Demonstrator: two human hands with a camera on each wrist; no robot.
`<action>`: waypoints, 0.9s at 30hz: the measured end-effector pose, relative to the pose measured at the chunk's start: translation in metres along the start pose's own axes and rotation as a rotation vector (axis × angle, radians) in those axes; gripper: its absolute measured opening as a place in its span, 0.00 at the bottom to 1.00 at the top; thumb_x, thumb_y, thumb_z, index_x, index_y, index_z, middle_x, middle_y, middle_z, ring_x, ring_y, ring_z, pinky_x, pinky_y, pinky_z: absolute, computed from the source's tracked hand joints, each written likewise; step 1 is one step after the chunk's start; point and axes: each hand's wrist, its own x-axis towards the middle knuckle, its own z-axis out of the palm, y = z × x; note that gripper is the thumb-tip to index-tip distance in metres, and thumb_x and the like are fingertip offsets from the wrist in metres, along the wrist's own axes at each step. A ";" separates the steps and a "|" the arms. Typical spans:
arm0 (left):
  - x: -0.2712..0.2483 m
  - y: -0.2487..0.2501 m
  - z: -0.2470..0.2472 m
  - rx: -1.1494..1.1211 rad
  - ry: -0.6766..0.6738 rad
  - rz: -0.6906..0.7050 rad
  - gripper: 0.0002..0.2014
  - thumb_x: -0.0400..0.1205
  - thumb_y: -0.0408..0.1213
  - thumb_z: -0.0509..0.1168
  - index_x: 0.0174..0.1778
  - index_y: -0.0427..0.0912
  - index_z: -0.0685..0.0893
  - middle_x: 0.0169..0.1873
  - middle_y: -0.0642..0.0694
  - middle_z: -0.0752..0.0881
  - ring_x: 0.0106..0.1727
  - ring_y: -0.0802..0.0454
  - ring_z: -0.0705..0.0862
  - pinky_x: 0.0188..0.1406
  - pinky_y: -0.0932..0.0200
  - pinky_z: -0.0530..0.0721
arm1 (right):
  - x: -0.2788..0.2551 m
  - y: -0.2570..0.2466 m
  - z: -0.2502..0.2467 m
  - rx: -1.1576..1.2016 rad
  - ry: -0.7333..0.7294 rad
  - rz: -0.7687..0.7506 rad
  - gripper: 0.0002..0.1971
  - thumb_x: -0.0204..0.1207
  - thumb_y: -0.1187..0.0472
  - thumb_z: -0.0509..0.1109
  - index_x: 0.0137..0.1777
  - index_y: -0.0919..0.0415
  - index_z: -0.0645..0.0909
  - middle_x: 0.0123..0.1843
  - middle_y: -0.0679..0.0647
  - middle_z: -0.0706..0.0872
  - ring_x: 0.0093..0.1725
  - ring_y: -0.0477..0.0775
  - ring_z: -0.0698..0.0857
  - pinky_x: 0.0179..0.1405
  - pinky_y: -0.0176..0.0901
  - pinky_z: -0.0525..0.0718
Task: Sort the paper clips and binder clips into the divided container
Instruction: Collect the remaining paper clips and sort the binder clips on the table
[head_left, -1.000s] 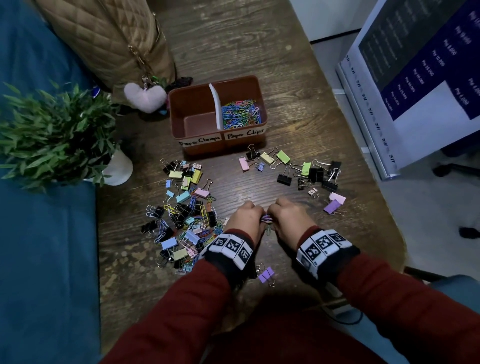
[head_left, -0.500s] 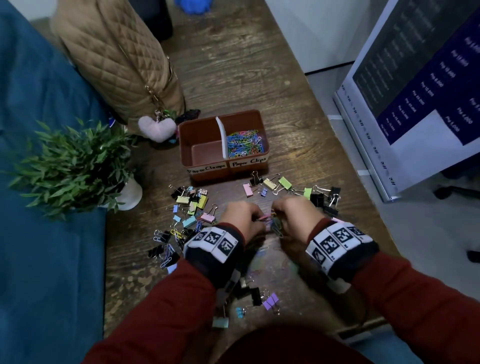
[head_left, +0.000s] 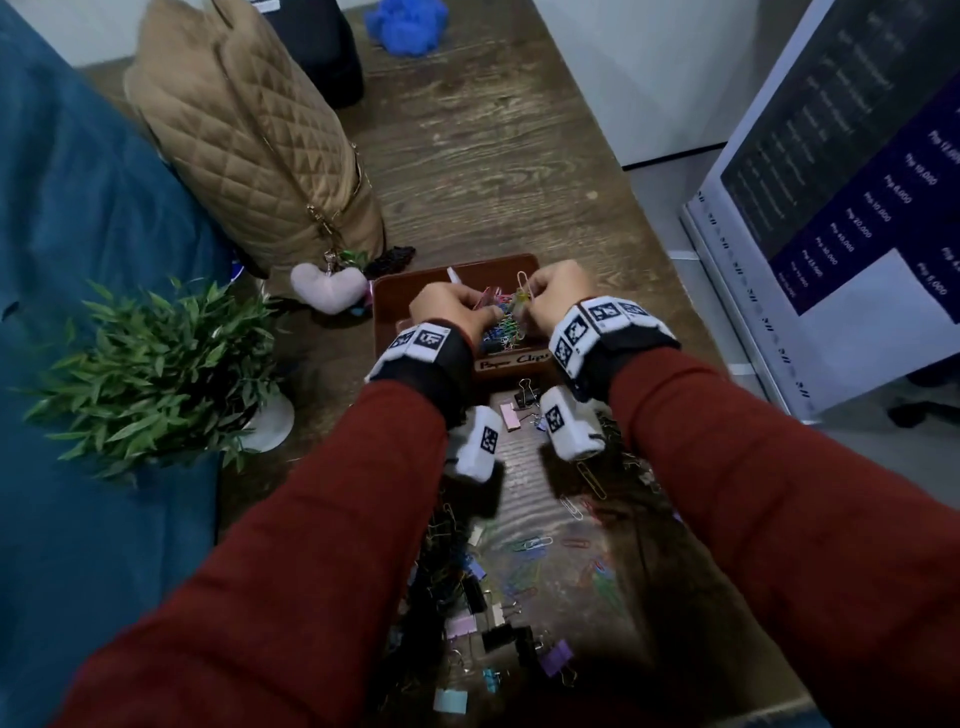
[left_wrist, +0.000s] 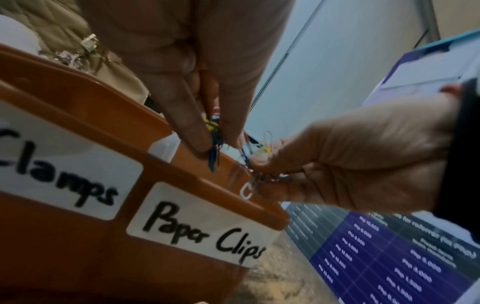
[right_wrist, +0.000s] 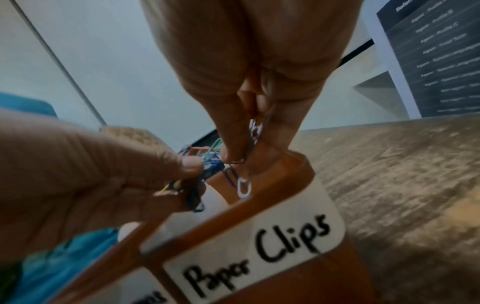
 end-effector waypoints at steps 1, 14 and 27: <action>0.002 0.000 0.002 0.041 -0.002 -0.001 0.12 0.70 0.44 0.78 0.47 0.47 0.91 0.47 0.47 0.90 0.52 0.52 0.87 0.52 0.64 0.80 | 0.004 0.002 0.003 -0.035 -0.032 0.005 0.07 0.64 0.65 0.78 0.42 0.59 0.86 0.43 0.58 0.88 0.50 0.60 0.87 0.49 0.49 0.85; -0.092 -0.068 0.021 0.121 -0.191 0.097 0.08 0.77 0.32 0.71 0.51 0.43 0.89 0.44 0.46 0.89 0.39 0.57 0.82 0.36 0.78 0.75 | -0.120 0.113 -0.006 -0.020 -0.343 -0.028 0.20 0.66 0.71 0.77 0.57 0.52 0.84 0.52 0.50 0.88 0.49 0.47 0.85 0.53 0.37 0.80; -0.156 -0.114 0.064 0.540 -0.534 0.239 0.16 0.78 0.34 0.68 0.62 0.49 0.83 0.58 0.46 0.81 0.59 0.44 0.82 0.62 0.51 0.80 | -0.172 0.158 0.057 -0.449 -0.243 -0.287 0.31 0.76 0.66 0.65 0.79 0.57 0.62 0.78 0.54 0.66 0.72 0.57 0.66 0.72 0.48 0.68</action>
